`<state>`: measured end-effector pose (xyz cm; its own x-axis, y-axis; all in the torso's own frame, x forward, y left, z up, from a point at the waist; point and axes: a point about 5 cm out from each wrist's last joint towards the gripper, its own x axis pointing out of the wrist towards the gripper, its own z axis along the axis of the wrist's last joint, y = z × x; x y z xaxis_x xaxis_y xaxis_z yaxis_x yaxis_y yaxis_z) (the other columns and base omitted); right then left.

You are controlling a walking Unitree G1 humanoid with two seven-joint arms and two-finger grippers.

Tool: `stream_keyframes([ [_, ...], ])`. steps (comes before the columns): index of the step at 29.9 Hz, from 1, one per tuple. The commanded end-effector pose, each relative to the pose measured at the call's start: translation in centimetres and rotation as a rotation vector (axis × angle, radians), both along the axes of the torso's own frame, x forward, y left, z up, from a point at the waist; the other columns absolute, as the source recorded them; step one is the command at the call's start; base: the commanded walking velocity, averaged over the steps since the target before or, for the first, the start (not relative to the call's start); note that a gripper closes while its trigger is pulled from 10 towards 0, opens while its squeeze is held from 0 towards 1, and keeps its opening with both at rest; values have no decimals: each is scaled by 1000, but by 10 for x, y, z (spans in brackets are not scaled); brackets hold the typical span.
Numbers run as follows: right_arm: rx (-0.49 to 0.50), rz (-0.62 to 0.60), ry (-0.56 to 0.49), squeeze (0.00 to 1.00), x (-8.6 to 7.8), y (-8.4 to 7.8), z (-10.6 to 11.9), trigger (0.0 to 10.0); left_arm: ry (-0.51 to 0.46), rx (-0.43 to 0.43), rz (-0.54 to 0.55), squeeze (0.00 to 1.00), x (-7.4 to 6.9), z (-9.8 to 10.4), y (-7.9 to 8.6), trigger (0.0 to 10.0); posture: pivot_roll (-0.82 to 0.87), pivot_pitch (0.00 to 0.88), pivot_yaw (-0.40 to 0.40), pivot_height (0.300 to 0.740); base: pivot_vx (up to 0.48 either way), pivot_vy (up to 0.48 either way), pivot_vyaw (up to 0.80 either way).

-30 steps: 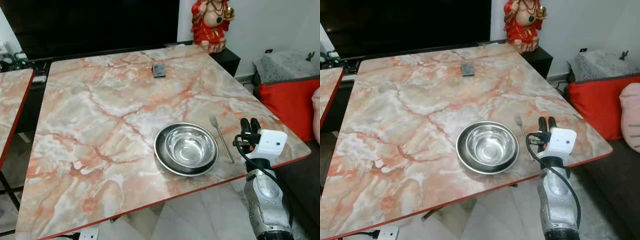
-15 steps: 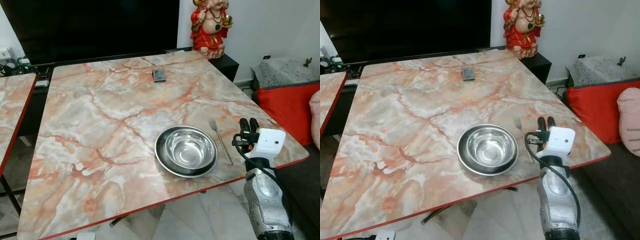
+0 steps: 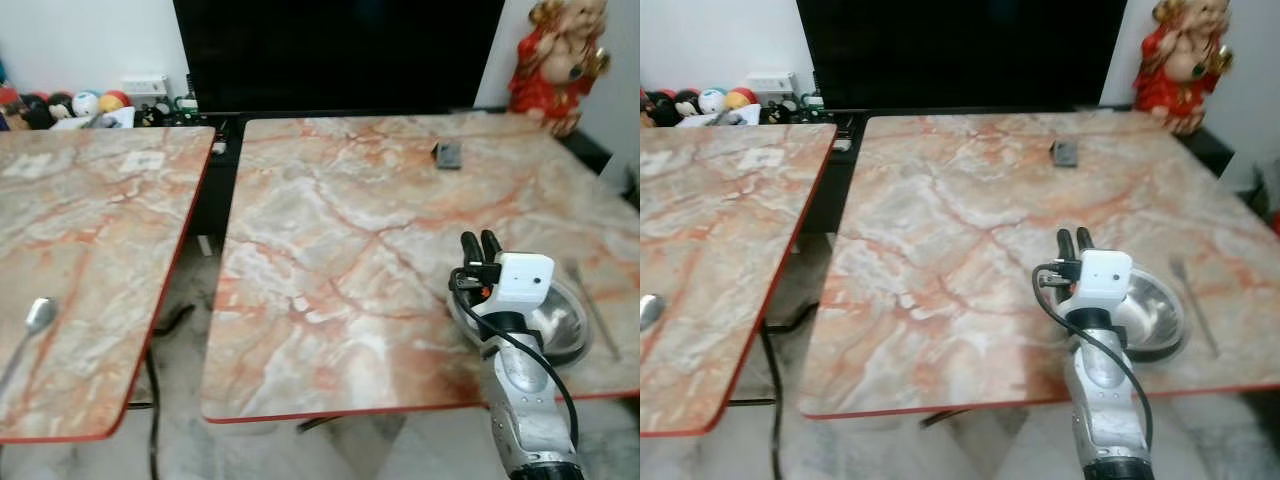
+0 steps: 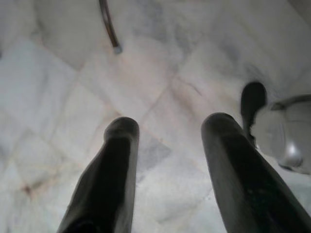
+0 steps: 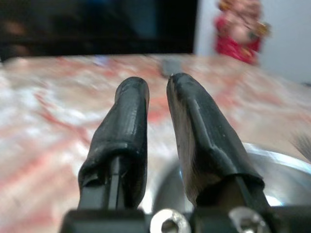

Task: Setting the table

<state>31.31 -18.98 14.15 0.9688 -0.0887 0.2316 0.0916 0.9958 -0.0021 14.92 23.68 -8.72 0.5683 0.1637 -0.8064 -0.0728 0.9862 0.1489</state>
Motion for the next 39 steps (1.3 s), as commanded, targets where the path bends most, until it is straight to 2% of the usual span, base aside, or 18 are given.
stream_keyframes([
  [1,-3,-15,-20,0,0,-4,6,10000,24,8,-3,0,-6,-2,3,10000,-11,75,-21,740,0,480,800],
  [7,37,-24,-19,0,0,-5,6,10000,36,6,-5,0,-10,-3,2,10000,-10,77,-23,740,0,480,350],
  [19,16,-7,-20,0,1,0,7,10000,49,9,-13,0,-13,-5,2,10000,-9,61,-18,740,0,480,0],
  [21,-6,2,-23,0,0,1,7,10000,51,10,-15,0,-14,-5,2,10000,-10,58,-16,740,0,480,800],
  [28,15,6,-19,0,0,2,6,10000,56,9,-21,0,-15,-5,2,10000,-9,56,-16,740,0,480,800],
  [39,32,13,-25,0,-1,4,7,10000,55,10,-23,0,-14,-5,1,10000,-6,77,-21,740,0,480,0],
])
